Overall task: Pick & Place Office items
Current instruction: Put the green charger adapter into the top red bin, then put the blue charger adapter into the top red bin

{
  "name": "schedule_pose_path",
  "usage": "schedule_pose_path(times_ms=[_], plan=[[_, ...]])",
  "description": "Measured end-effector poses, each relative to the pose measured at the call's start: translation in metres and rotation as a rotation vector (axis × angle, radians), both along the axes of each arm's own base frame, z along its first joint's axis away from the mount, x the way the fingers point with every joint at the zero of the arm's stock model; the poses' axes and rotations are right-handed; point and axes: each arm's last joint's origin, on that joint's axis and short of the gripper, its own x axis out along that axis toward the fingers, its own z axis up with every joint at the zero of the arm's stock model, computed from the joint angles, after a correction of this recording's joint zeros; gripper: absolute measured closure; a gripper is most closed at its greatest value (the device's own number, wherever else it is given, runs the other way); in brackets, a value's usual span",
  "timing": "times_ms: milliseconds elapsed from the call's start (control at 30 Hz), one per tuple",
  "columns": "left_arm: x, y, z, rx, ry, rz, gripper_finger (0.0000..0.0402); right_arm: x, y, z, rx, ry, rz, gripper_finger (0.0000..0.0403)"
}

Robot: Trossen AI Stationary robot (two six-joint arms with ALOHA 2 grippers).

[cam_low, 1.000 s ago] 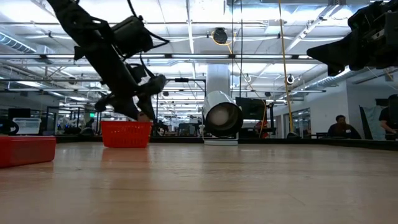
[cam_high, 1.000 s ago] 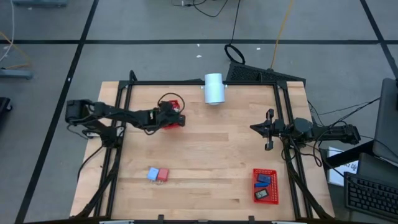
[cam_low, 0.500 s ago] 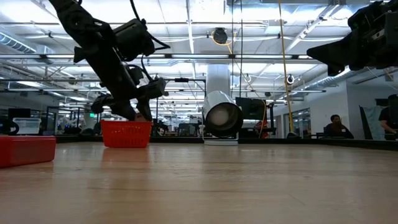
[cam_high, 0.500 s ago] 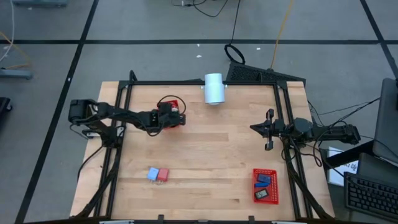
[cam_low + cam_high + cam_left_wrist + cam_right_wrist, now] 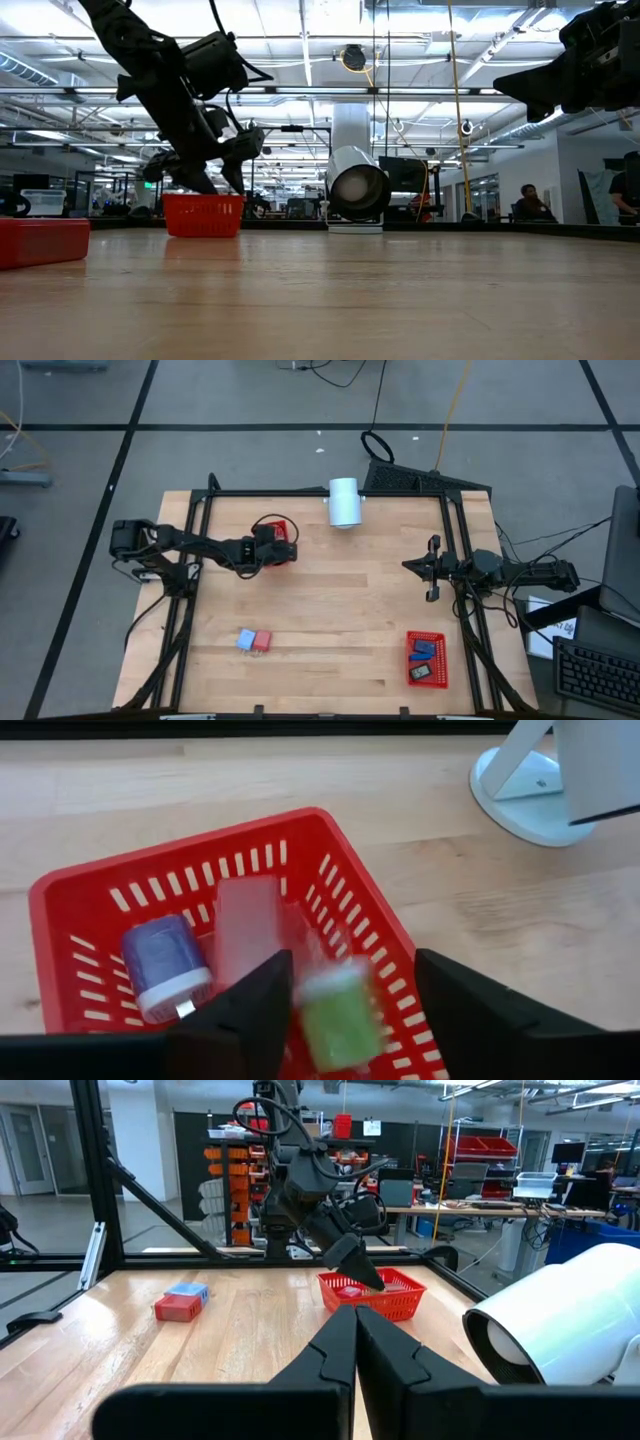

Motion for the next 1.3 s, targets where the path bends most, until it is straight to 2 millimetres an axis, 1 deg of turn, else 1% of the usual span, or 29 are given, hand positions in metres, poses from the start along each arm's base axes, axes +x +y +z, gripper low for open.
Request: schedule_pose_path(times_ms=[67,133,233,367,433,533,633,767,967,1167,1300], plan=[[0.0,0.0,0.0,-0.004,0.001,-0.005,0.0176,0.0,0.0,0.0,0.0,0.0,0.0,0.0403],[0.0,0.0,0.0,-0.006,0.006,-0.014,0.0169,0.0,0.0,0.0,0.0,0.0,0.0,0.0403],[0.0,0.0,0.0,-0.002,0.014,-0.022,0.0169,0.0,0.0,0.0,0.0,0.0,0.0,0.0403],[0.0,0.0,0.0,0.015,0.045,-0.053,0.0179,0.0,0.0,0.0,0.0,0.0,0.0,0.0403],[0.0,0.0,0.0,0.037,0.09,-0.101,0.0186,0.0,0.0,0.0,0.0,0.0,0.0,0.0403],[0.001,-0.001,0.0,0.051,0.17,-0.218,0.0195,0.0,0.0,0.0,0.0,0.0,0.0,0.0403],[0.001,-0.003,0.003,0.034,0.18,-0.297,0.0203,0.0,0.0,0.0,0.0,0.0,0.0,0.0403],[-0.002,-0.006,0.016,0.033,0.138,-0.35,0.0213,0.0,0.0,0.0,0.0,0.0,0.0,0.0403],[-0.011,-0.018,0.049,0.13,0.07,-0.427,0.0227,0.0,0.0,0.0,0.0,0.0,0.0,0.0403],[-0.024,-0.037,0.079,0.203,-0.023,-0.522,0.0238,0.0,0.0,0.0,0.0,0.0,0.0,0.0403],[-0.031,-0.052,0.092,0.228,-0.077,-0.591,0.0245,0.0,0.0,0.0,0.0,0.0,0.0,0.0403]])
